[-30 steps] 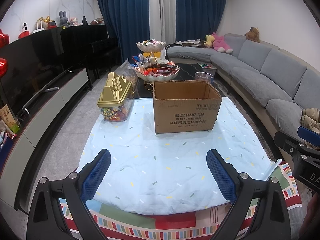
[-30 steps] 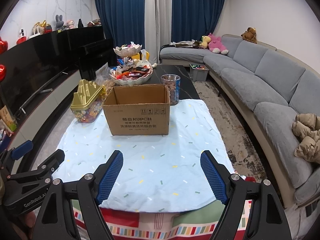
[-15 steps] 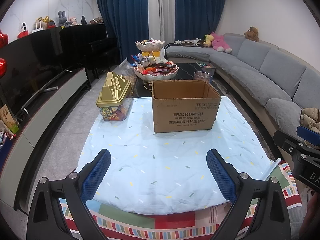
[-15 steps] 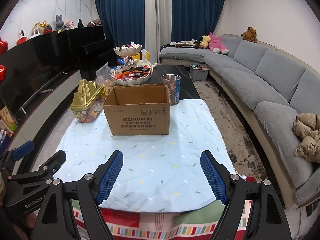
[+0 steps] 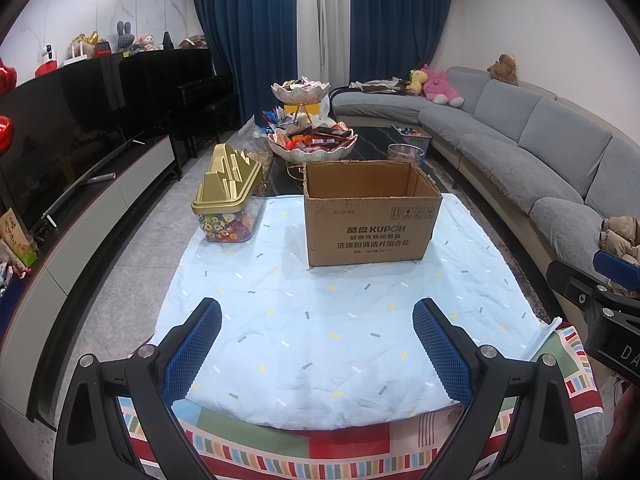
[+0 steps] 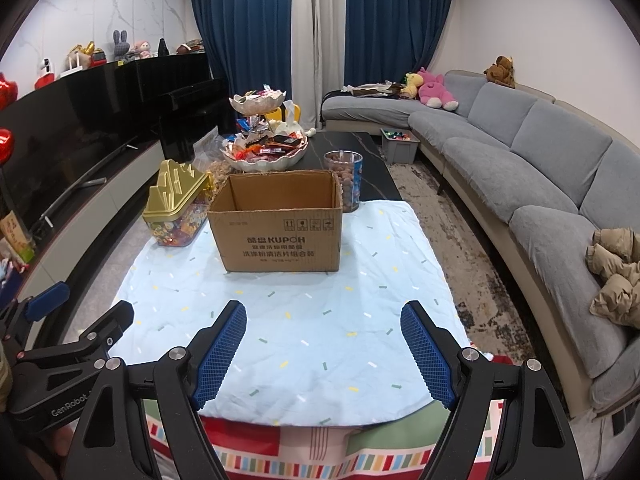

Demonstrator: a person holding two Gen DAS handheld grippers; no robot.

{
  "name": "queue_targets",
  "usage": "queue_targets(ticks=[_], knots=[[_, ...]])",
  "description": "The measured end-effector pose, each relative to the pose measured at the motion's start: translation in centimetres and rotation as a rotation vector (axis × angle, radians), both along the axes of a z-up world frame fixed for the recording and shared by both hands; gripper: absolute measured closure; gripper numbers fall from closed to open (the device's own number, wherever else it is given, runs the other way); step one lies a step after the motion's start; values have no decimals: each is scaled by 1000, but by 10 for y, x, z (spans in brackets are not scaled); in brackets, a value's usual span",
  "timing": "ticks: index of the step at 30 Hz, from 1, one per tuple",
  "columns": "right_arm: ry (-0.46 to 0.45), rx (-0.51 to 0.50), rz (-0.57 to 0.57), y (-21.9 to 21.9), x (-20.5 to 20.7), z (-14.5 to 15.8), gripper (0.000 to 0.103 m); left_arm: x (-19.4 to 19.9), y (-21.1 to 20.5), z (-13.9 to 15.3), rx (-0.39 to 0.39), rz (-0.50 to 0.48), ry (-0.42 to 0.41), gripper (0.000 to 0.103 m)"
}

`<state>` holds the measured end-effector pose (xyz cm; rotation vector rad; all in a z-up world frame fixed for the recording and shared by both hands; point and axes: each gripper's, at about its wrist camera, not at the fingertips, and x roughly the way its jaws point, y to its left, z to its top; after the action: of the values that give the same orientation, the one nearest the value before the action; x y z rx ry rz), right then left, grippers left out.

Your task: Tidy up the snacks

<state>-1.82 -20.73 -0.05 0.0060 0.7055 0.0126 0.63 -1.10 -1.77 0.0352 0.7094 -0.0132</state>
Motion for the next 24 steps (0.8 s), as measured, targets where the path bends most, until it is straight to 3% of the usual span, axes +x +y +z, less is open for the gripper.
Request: queue_targets(ticks=[24], knots=[[0,1,-1,0,0,0,23,4,1,-1,5,8,10,5]])
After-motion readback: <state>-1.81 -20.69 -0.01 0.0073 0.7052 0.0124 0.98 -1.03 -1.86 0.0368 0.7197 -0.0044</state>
